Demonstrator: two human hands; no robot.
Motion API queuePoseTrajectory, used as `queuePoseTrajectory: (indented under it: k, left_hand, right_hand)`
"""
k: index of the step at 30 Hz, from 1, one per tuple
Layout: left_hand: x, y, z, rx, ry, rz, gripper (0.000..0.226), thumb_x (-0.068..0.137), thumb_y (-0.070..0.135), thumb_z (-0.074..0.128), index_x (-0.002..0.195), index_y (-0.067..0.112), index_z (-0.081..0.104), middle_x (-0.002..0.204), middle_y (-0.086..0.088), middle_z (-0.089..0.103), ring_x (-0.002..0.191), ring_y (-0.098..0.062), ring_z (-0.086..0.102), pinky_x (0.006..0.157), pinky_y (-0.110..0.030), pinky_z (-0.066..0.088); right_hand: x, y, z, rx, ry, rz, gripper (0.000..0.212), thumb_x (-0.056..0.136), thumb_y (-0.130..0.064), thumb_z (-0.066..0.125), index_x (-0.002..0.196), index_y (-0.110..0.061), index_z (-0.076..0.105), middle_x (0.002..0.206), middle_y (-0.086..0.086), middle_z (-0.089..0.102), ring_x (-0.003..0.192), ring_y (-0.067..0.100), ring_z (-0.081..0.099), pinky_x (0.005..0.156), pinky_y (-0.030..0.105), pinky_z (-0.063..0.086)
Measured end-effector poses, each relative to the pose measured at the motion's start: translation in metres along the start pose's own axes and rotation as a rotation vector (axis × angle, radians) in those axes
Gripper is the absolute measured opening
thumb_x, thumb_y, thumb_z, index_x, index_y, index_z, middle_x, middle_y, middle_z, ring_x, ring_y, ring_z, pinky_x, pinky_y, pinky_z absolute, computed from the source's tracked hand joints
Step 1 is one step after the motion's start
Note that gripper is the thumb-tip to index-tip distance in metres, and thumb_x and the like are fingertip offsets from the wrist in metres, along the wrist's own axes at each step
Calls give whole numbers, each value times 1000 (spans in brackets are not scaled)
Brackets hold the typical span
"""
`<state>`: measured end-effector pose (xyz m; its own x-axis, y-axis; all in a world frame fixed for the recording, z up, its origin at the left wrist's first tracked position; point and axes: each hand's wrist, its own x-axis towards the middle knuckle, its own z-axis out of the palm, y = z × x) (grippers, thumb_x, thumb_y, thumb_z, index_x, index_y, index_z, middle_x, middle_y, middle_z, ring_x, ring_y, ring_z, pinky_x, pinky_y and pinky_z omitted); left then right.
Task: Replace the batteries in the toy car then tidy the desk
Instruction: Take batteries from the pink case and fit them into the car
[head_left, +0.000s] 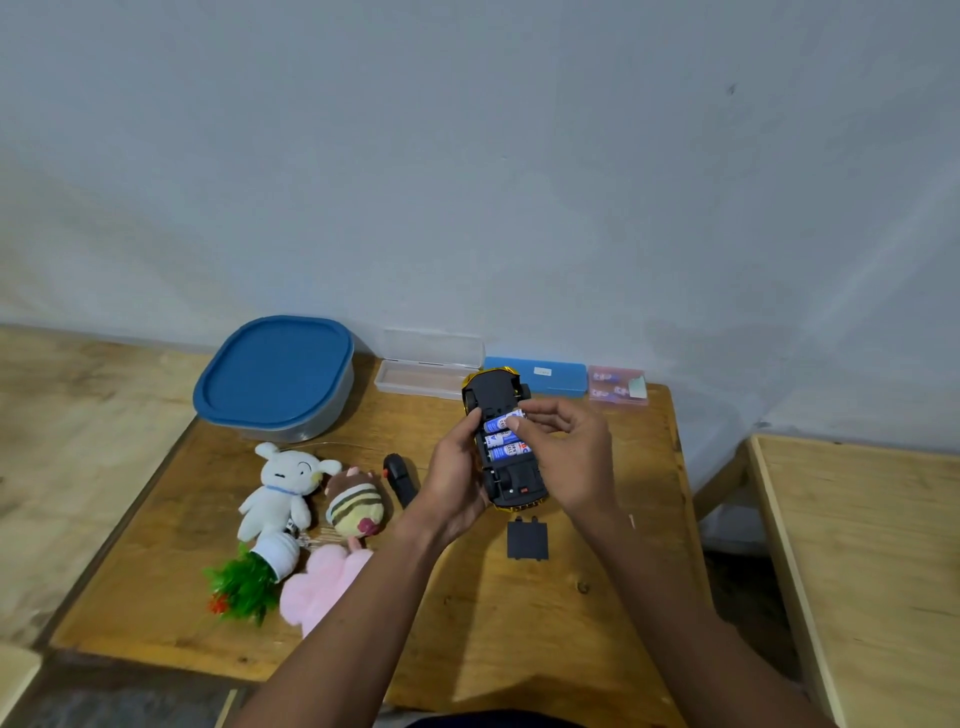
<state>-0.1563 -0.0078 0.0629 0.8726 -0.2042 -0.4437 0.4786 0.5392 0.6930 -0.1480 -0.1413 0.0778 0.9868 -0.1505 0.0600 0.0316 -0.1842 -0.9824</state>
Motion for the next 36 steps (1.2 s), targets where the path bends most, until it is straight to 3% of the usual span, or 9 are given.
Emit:
queuePoseTrajectory:
  k: [5, 10, 13, 18, 23, 27, 32, 36]
  left_hand:
    - [-1, -3, 1, -16, 1, -5, 50, 108, 41, 32, 137, 11, 59, 121, -16, 71, 104, -30, 70, 87, -46, 58]
    - [-2, -5, 7, -15, 3, -21, 51, 108, 44, 31, 136, 14, 61, 125, -15, 70, 106, -30, 69, 85, -45, 59]
    - [-2, -6, 9, -20, -1, -27, 52, 108, 46, 29, 134, 15, 62, 131, -17, 67, 115, -32, 66, 92, -48, 56]
    - [0, -6, 8, 2, -3, -37, 54, 107, 48, 30, 138, 15, 59, 133, -18, 66, 121, -34, 65, 97, -50, 55]
    - [1, -4, 8, 18, -12, -30, 53, 108, 46, 30, 136, 14, 60, 119, -14, 73, 101, -28, 73, 78, -41, 62]
    - [5, -7, 4, 47, 32, -21, 52, 106, 48, 34, 138, 16, 60, 125, -17, 69, 105, -32, 69, 82, -44, 59]
    - [9, -13, -1, 13, 66, -21, 53, 106, 48, 35, 137, 14, 61, 127, -18, 68, 110, -33, 67, 87, -46, 57]
    - [12, -11, -8, 38, 78, -32, 51, 106, 48, 33, 132, 15, 64, 116, -14, 73, 98, -28, 73, 78, -40, 61]
  right_hand:
    - [-5, 7, 3, -5, 58, 15, 18, 77, -26, 85, 93, -29, 78, 93, -8, 74, 89, 5, 68, 79, 27, 56]
    - [-13, 11, 6, -214, 171, -180, 21, 81, -25, 80, 102, -23, 78, 96, -20, 66, 99, 7, 50, 81, 4, 39]
    - [-12, 15, 5, -310, 193, -246, 24, 83, -30, 78, 105, -21, 78, 106, -17, 61, 99, 6, 46, 80, 7, 37]
    - [-9, 22, 1, -365, 168, -335, 26, 86, -34, 74, 108, -21, 77, 113, -13, 63, 96, 9, 47, 78, 25, 49]
    - [-10, 24, -2, -515, 152, -474, 25, 93, -35, 68, 108, -17, 77, 118, -5, 66, 101, 16, 51, 75, 31, 52]
    - [-11, 30, -6, -825, 110, -606, 30, 97, -35, 57, 112, -16, 75, 122, -1, 66, 103, 22, 54, 72, 37, 49]
    - [-9, 36, -5, -975, 32, -577, 36, 98, -38, 49, 119, -19, 71, 132, 0, 62, 107, 25, 54, 72, 38, 46]
    - [-9, 42, -4, -903, -54, -501, 42, 101, -43, 40, 129, -25, 65, 138, 3, 56, 116, 25, 49, 83, 39, 48]
